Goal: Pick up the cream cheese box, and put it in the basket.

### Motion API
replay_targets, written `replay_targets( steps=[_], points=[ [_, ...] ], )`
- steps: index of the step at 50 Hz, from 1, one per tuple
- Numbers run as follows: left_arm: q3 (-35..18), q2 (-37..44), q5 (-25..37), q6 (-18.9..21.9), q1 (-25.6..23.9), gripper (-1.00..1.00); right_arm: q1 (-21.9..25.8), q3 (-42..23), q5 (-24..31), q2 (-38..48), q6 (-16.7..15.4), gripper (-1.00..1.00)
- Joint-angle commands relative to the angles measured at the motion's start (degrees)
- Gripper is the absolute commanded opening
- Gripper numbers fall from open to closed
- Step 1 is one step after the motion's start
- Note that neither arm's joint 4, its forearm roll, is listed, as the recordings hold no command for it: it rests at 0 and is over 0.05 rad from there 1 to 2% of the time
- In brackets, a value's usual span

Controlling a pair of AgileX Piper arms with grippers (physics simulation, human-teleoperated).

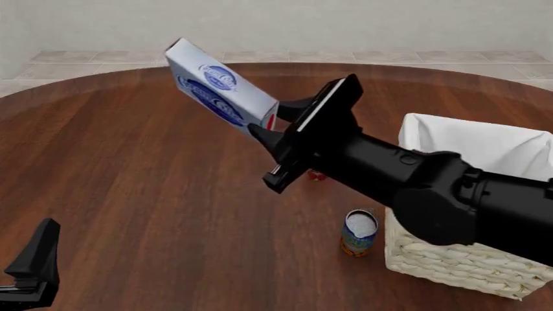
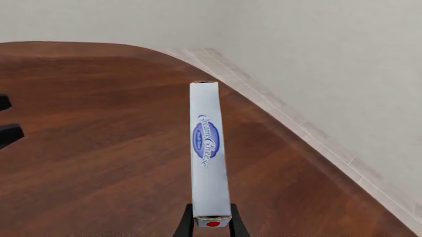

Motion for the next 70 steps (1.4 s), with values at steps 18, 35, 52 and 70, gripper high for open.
replay_targets(
  steps=[18, 35, 52, 70],
  points=[
    [0.03, 0.0, 0.35, 0.31, -0.37, 1.0, -2.33, 1.43, 0.99, -3.9, -0.17, -1.0],
    [0.01, 0.0, 0.36, 0.34, -0.36, 1.0, -3.16, 1.66, 2.11, -6.01, -0.79, -1.0],
    [0.0, 0.0, 0.36, 0.47, -0.35, 1.0, -5.09, 2.74, 3.05, -8.7, -0.94, -1.0],
    [0.03, 0.0, 0.29, 0.68, -0.36, 1.0, -6.99, 3.9, 3.59, -10.66, -0.89, -1.0]
  ],
)
